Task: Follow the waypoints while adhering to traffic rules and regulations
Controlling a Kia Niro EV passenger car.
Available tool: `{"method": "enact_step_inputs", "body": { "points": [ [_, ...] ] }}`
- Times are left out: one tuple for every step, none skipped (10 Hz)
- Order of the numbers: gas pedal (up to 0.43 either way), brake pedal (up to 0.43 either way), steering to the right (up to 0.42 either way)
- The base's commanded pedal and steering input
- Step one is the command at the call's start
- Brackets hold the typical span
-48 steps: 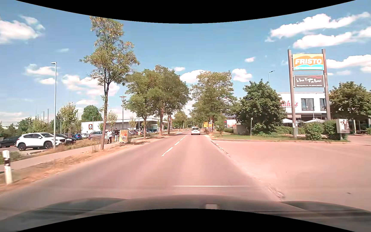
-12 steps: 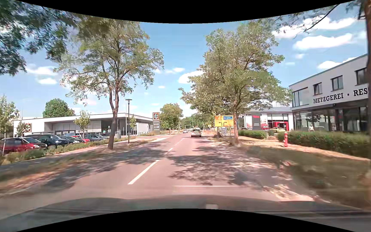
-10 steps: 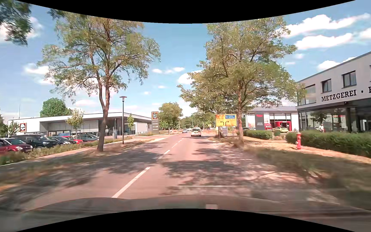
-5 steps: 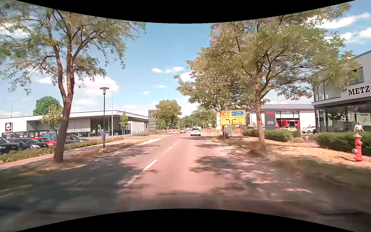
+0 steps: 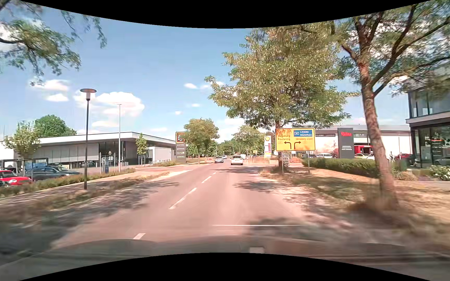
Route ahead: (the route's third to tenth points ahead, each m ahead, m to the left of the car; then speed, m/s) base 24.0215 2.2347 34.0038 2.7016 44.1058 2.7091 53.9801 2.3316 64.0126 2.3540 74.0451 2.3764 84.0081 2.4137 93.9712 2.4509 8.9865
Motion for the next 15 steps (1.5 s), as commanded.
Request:
{"method": "enact_step_inputs", "body": {
  "points": [
    [0.150, 0.000, -0.002],
    [0.150, 0.000, -0.002],
    [0.150, 0.000, -0.002],
    [0.138, 0.000, -0.003],
    [0.130, 0.000, -0.003],
    [0.130, 0.000, -0.003],
    [0.130, 0.000, -0.003],
    [0.130, 0.000, -0.003],
    [0.130, 0.000, -0.003],
    [0.130, 0.000, -0.003],
    [0.130, 0.000, -0.003],
    [0.130, 0.000, -0.002],
    [0.130, 0.000, -0.003],
    [0.130, 0.000, -0.003],
    [0.130, 0.000, -0.003]
  ]
}}
